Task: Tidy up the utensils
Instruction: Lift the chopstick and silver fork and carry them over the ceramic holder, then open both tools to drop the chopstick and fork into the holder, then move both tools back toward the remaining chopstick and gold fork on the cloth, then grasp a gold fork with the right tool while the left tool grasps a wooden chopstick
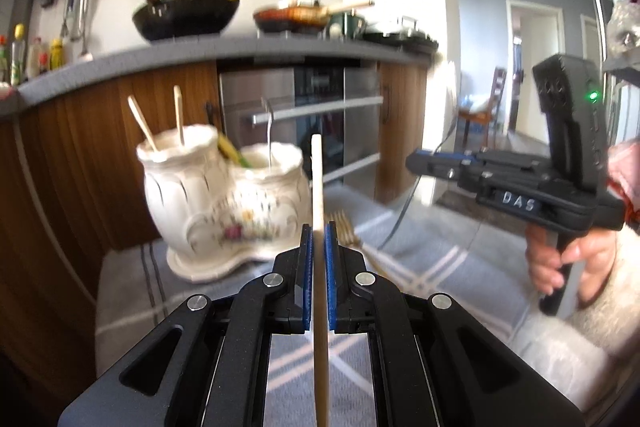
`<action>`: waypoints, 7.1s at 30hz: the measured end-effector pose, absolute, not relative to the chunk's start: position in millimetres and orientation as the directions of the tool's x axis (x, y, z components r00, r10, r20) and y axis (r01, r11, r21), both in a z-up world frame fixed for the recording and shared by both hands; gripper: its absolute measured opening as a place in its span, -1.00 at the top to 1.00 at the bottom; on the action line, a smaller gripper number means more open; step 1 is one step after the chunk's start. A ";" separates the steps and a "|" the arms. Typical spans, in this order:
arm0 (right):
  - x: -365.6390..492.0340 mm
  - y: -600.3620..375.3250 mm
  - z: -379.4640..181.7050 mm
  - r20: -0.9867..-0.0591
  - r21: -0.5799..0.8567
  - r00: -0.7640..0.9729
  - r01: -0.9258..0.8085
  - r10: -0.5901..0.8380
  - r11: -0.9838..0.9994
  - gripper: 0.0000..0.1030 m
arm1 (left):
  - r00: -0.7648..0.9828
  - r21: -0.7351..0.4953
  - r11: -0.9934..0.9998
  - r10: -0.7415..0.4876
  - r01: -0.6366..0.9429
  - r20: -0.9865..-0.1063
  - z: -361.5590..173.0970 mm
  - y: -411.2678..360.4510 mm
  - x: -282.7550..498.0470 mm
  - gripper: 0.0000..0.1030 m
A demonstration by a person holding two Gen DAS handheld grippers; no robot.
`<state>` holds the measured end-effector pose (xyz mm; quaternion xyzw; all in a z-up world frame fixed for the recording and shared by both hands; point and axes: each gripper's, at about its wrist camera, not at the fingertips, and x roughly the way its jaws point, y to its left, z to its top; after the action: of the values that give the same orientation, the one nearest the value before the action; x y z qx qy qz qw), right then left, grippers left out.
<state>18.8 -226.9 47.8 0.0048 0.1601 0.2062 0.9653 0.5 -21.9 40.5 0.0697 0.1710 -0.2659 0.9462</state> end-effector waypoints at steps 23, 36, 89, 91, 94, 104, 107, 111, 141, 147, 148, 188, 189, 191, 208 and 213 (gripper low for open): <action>92.8 -189.3 129.4 -0.209 0.126 0.889 -0.390 0.409 0.912 0.90 | 0.890 -0.022 0.890 -0.455 0.455 -0.005 132.2 42.7 36.9 0.87; 136.4 -182.6 104.7 -0.244 0.176 0.869 -0.397 0.431 0.901 0.90 | 0.901 -0.165 0.886 -0.431 0.433 0.051 125.9 57.2 128.6 0.88; 154.7 -162.7 54.8 -0.418 0.114 0.815 -0.392 0.402 0.913 0.90 | 0.929 -0.096 0.952 -0.306 0.292 -0.209 63.9 61.4 116.7 0.87; 153.8 -161.3 52.6 -0.420 0.099 0.816 -0.393 0.396 0.914 0.90 | 0.931 -0.090 0.956 -0.294 0.281 -0.218 62.8 62.3 117.5 0.85; 152.2 -160.8 52.1 -0.416 0.092 0.820 -0.392 0.393 0.916 0.90 | 0.932 -0.109 0.956 -0.289 0.271 -0.218 61.9 66.9 115.6 0.78; 150.4 -165.6 54.2 -0.402 0.095 0.839 -0.361 0.367 0.928 0.63 | 0.937 -0.120 0.963 -0.264 0.242 -0.231 56.2 72.1 110.7 0.41; 150.5 -166.8 54.4 -0.402 0.093 0.842 -0.354 0.361 0.931 0.60 | 0.937 -0.133 0.961 -0.268 0.243 -0.226 54.9 72.3 107.7 0.18; 150.3 -168.0 54.2 -0.402 0.097 0.844 -0.346 0.355 0.933 0.44 | 0.936 -0.118 0.963 -0.265 0.243 -0.232 53.2 68.1 104.9 0.13; 68.2 -220.8 50.9 -0.300 0.189 0.908 -0.244 0.292 0.951 -0.89 | 0.949 -0.066 0.989 -0.148 0.135 -0.277 23.9 60.2 37.6 -0.89; 59.0 -247.1 38.7 -0.344 0.206 0.904 -0.193 0.255 0.959 -0.89 | 0.935 -0.036 0.988 -0.157 0.153 -0.320 15.0 44.5 29.9 -0.90; 58.0 -251.1 36.7 -0.351 0.207 0.902 -0.185 0.250 0.961 -0.89 | 0.935 -0.021 0.988 -0.155 0.156 -0.320 14.8 40.9 26.8 -0.90; 105.1 -196.6 -37.7 -0.764 0.068 0.611 -0.242 0.207 0.968 0.44 | 0.761 -0.056 0.954 -0.270 0.295 -0.590 -25.8 -10.3 33.4 -0.90; 106.1 -193.6 -37.7 -0.766 0.048 0.614 -0.243 0.192 0.969 0.47 | 0.761 -0.057 0.953 -0.272 0.296 -0.589 -25.8 -10.4 33.0 -0.90; 107.0 -188.9 -38.1 -0.770 0.026 0.611 -0.257 0.183 0.966 0.51 | 0.760 -0.060 0.952 -0.278 0.302 -0.587 -25.9 -10.4 33.2 -0.90; 102.3 -217.5 -32.1 -0.729 0.105 0.631 -0.283 0.267 0.954 0.89 | 0.656 -0.020 0.932 -0.270 0.361 -0.705 -38.8 -65.5 36.4 -0.85; 96.3 -230.8 -23.8 -0.697 0.142 0.652 -0.282 0.298 0.949 0.89 | 0.628 0.011 0.932 -0.236 0.362 -0.741 -46.0 -81.8 38.7 -0.65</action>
<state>96.3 -230.8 -23.8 0.0105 0.3853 0.1594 0.9089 38.7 -81.8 -46.0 0.0796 0.3977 -0.1663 0.8988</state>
